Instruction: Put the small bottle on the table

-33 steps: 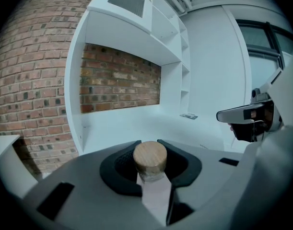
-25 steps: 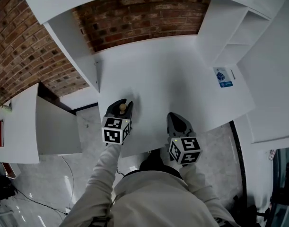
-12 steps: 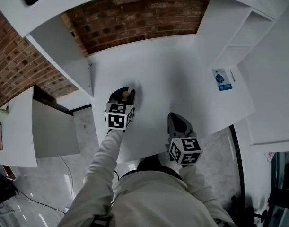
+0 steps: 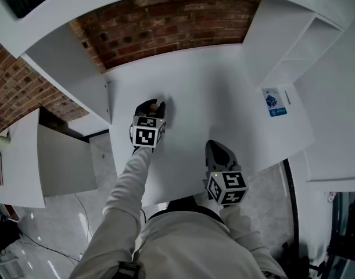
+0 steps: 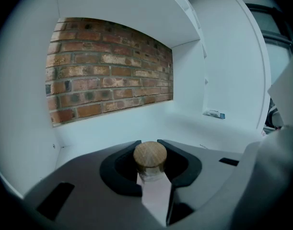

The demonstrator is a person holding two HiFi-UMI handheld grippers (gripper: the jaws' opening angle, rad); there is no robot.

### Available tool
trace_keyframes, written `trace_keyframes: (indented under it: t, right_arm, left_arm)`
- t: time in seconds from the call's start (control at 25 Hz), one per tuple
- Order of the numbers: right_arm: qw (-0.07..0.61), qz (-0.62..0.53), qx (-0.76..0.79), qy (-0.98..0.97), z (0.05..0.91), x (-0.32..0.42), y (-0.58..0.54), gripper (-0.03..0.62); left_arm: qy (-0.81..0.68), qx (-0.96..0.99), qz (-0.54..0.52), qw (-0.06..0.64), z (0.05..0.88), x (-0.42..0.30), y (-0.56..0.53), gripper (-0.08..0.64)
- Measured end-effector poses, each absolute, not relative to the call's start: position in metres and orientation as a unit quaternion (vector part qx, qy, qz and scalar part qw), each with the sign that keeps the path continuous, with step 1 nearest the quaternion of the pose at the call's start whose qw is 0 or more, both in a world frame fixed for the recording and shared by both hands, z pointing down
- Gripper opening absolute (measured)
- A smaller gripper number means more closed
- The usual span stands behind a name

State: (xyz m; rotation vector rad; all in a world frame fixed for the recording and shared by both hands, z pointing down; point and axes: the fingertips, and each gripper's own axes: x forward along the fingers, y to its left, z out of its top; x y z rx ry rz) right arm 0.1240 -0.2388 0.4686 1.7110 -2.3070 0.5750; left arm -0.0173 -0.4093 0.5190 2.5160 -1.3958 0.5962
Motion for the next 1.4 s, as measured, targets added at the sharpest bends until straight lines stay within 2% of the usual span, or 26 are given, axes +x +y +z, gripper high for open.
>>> trace_keyframes:
  t: [1.4]
  right_arm:
    - [0.121,0.209,0.588,-0.772,0.482,0.136,-0.247,0.028]
  left_arm:
    - [-0.466,0.855,0.209,0.093,0.541,0.020,-0.470,0.117]
